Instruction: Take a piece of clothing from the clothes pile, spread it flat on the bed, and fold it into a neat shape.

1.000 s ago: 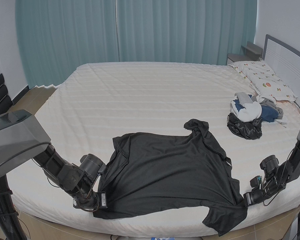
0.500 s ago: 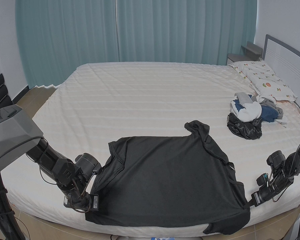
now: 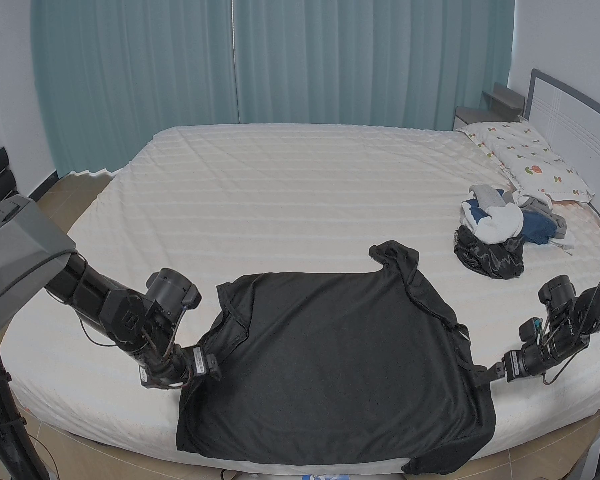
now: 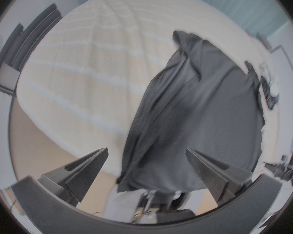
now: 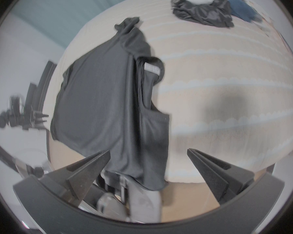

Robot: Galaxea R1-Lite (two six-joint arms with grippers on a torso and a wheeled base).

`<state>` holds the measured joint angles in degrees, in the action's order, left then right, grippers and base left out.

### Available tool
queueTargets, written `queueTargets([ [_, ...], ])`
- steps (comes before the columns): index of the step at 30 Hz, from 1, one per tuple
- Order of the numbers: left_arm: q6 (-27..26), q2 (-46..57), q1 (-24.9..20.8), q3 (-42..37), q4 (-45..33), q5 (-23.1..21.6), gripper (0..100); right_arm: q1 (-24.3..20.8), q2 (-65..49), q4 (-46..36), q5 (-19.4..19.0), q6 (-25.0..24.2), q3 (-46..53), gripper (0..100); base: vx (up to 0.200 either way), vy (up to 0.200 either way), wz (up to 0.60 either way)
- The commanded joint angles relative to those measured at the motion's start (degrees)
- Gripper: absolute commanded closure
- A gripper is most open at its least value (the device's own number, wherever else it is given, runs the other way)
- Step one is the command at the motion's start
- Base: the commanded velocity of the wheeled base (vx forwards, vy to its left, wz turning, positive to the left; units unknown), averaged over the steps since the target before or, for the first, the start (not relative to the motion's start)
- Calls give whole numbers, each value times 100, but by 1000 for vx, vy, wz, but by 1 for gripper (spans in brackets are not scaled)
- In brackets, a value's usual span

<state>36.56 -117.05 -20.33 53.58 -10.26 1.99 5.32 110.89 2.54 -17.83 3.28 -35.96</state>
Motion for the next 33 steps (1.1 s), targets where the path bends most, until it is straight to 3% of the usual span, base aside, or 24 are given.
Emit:
queueTargets([
  [1,703,-239,346,698,833,-480,0,-312,267,98,-212,-1286,-702,0,0,0,0],
  [7,1327,-1074,478,1902,1053,-471,0,-646,592,1970,-159,-2543,-552,0,0,0,0],
  [11,1371,-1592,574,2728,1035,-445,0,-883,636,2858,-133,-3457,-464,0,0,0,0],
  [13,1380,-1874,601,3053,1018,-418,0,-918,645,3086,-97,-3650,-412,0,0,0,0],
  [19,1389,-2322,574,3739,851,-322,0,-971,706,3183,-106,-3703,-412,0,0,0,0],
  [29,1591,-2797,645,4231,991,-287,0,-989,750,3209,-97,-3703,-420,0,0,0,0],
  [33,1995,-2911,680,4662,1018,-287,0,-1076,724,3209,-97,-3712,-394,0,0,0,0],
])
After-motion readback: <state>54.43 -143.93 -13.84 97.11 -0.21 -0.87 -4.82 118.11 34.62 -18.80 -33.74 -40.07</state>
